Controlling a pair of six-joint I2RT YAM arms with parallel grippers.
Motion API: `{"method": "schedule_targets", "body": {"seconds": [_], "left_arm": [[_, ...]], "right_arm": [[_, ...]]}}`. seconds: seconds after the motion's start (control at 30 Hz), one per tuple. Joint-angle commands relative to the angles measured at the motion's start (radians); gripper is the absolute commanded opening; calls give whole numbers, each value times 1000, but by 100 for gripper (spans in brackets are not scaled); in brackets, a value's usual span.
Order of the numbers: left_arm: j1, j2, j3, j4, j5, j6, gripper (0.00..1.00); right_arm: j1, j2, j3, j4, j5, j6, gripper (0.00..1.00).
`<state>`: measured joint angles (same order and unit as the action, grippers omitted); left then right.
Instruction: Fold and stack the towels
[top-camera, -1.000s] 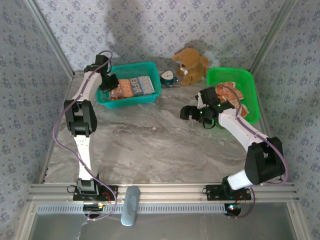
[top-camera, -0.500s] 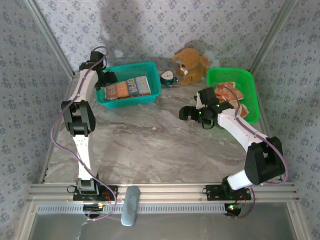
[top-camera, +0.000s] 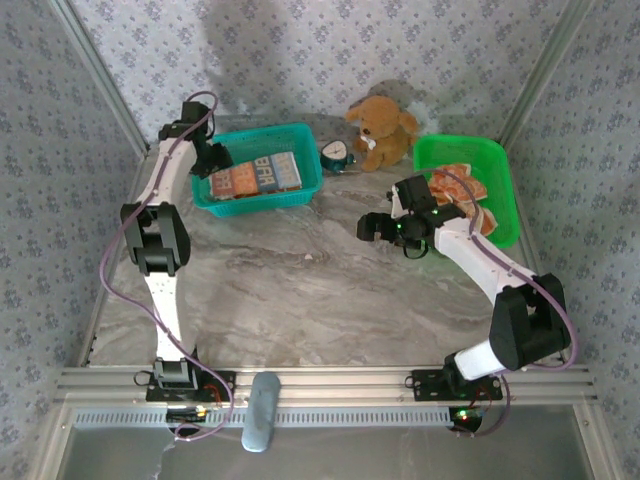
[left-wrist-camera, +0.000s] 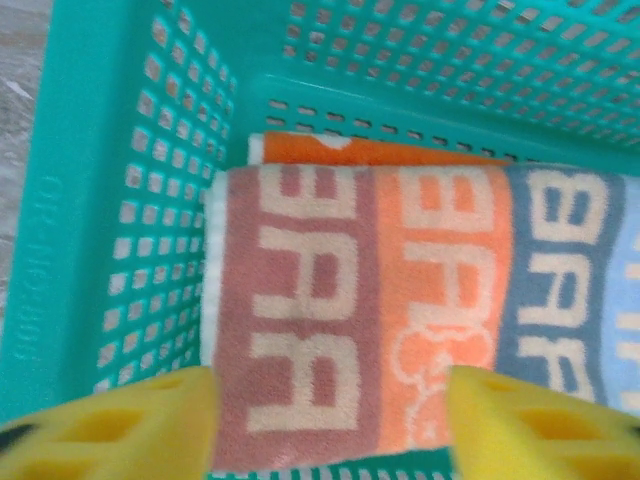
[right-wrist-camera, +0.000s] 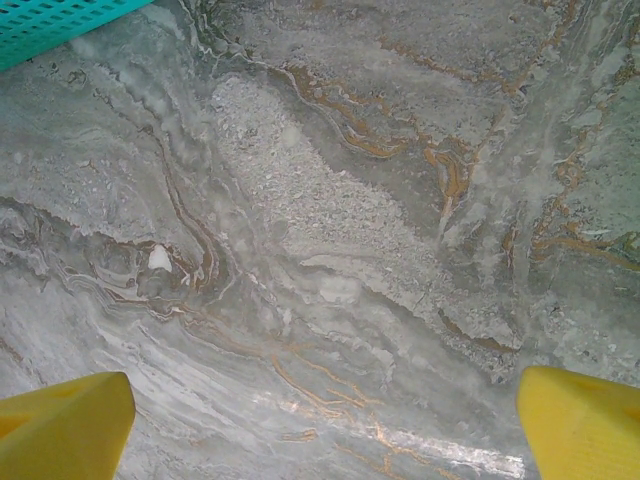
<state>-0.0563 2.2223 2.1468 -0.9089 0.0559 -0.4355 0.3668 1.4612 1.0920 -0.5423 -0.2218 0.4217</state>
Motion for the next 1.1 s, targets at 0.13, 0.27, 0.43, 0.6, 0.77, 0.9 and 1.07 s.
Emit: {"method": "schedule_targets", "body": {"seconds": [0.13, 0.27, 0.43, 0.6, 0.77, 0.9, 1.07], "left_arm": [[-8, -7, -114, 55, 118, -49, 24], [-4, 44, -121, 50, 72, -35, 24], [6, 122, -72, 41, 0, 6, 25], [7, 207, 51, -26, -39, 42, 26], [2, 167, 55, -11, -23, 44, 28], [0, 88, 49, -17, 15, 41, 34], [-11, -55, -21, -9, 52, 29, 55]], "right_arm": [[18, -71, -32, -8, 33, 24, 100], [20, -93, -43, -16, 43, 30, 100], [24, -115, -44, -32, 60, 34, 100], [26, -131, -45, -49, 71, 35, 100], [28, -138, -49, -50, 75, 38, 100], [26, -137, -49, -49, 64, 42, 100], [-5, -133, -33, -27, 70, 45, 100]]}}
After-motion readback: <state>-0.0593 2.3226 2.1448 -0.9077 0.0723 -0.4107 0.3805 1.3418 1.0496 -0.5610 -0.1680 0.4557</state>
